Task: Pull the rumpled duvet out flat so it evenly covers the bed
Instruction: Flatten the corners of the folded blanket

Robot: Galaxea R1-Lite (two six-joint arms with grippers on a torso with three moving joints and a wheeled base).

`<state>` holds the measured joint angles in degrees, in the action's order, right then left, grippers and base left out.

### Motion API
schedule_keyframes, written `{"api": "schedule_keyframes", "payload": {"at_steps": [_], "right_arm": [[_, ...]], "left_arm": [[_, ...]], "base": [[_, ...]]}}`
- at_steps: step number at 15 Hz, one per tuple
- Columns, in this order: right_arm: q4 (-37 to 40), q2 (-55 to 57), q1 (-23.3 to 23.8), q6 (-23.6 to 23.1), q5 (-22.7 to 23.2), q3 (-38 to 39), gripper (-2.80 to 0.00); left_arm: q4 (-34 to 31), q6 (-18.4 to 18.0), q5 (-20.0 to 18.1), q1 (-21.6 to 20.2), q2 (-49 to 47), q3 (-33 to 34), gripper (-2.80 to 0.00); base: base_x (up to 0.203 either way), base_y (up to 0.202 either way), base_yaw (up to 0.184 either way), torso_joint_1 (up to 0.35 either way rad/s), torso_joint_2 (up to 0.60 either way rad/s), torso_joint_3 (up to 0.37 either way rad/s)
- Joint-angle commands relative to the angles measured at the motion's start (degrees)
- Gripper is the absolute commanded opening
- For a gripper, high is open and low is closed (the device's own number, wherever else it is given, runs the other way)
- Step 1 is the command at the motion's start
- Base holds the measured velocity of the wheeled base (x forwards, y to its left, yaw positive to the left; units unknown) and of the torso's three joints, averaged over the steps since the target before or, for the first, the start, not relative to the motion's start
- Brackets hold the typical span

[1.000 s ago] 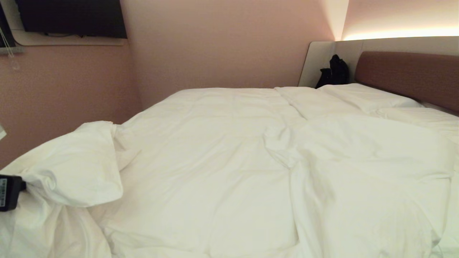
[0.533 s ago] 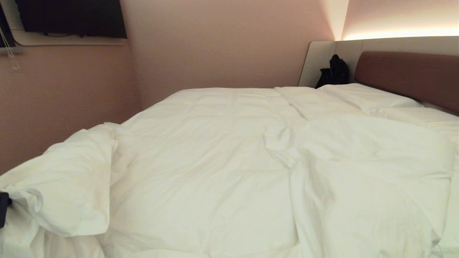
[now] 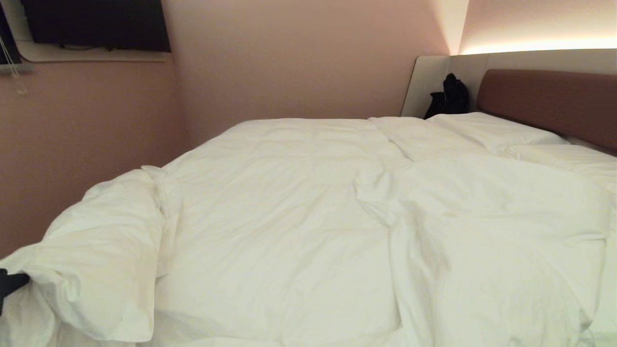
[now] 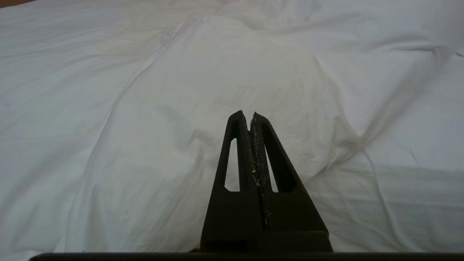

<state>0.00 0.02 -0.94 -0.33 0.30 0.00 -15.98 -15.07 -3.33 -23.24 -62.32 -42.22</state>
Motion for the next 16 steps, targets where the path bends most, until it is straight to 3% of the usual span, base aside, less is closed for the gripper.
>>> {"api": "schedule_keyframes", "payload": {"at_steps": [1, 5, 7, 16], "right_arm": [[0.0, 0.0, 0.0, 0.0, 0.0, 0.0, -2.80], [0.0, 0.0, 0.0, 0.0, 0.0, 0.0, -2.80], [0.0, 0.0, 0.0, 0.0, 0.0, 0.0, -2.80], [0.0, 0.0, 0.0, 0.0, 0.0, 0.0, -2.80]], "left_arm": [[0.1, 0.1, -0.1, -0.1, -0.2, 0.0, 0.00], [0.4, 12.0, 0.1, -0.1, 3.9, -2.3, 0.00], [0.2, 15.1, 0.1, -0.1, 9.5, -3.3, 0.00], [-3.2, 16.2, -2.6, 0.1, 31.3, -3.3, 0.00]], "base": [[0.000, 0.000, 0.000, 0.000, 0.00, 0.000], [0.000, 0.000, 0.000, 0.000, 0.00, 0.000], [0.000, 0.000, 0.000, 0.000, 0.00, 0.000], [0.000, 0.000, 0.000, 0.000, 0.00, 0.000]]}}
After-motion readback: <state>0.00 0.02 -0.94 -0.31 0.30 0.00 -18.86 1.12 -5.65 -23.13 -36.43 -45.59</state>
